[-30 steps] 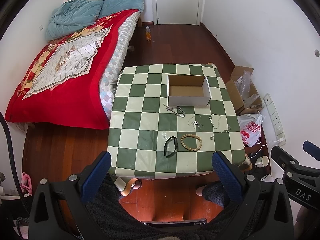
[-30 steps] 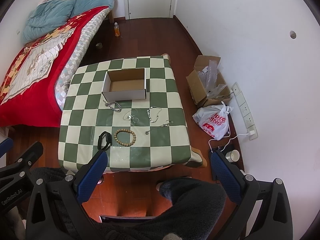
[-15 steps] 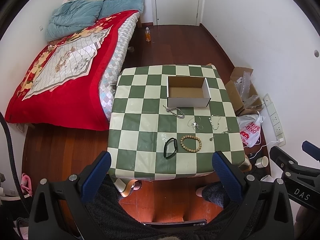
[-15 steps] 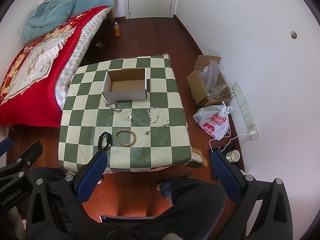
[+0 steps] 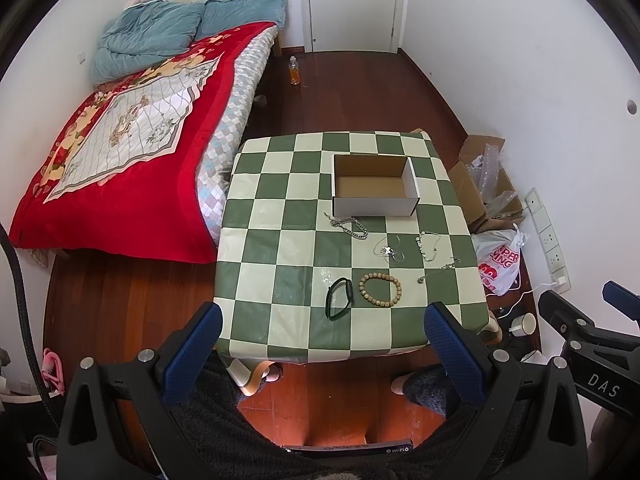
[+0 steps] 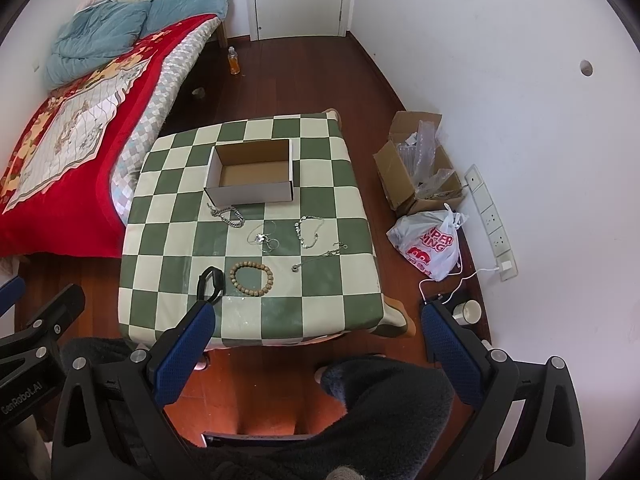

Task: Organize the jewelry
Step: 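Lower the left gripper onto the black watch band and close it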

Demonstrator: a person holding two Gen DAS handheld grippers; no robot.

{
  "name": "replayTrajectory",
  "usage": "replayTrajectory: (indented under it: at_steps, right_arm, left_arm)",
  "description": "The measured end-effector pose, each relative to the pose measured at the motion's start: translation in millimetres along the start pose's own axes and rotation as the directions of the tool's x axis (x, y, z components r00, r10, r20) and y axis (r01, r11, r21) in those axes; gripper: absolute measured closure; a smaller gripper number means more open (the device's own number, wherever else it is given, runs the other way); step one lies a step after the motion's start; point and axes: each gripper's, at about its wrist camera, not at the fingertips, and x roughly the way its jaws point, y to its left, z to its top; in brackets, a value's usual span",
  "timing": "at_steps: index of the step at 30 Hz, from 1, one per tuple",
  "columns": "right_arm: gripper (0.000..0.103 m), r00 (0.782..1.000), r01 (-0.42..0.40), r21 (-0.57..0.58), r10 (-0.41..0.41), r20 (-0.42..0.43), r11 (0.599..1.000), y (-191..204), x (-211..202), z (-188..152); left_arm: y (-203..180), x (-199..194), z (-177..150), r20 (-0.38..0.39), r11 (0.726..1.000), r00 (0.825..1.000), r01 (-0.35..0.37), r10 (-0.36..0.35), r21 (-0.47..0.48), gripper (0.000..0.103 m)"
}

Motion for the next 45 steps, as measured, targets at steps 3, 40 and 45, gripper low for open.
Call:
replayTrajectory:
  at_steps: [3,40,45]
  right_arm:
    - [0.0,1.0,0.001,0.012,-0.001,0.002,1.0,-3,2,0]
    - [0.0,0.925,0.135,0.158,-0.067,-0.375,0.978,-46,347,19]
    - [0.0,0.923,0.122,0.169,-0.049,-0.381,0.978,-48,361,22]
  left_arm:
    - [1,10,8,0.004,1.0,1.0,-0.02,0.02,-0.004,0.0]
    - [-36,333,-36,-0.453,0.994,0.887,-0.052,0.092,0.1,0.0]
    - [-39,344,-42,-0.464,0.994,0.883,-0.028,0.073,0.102,0.001]
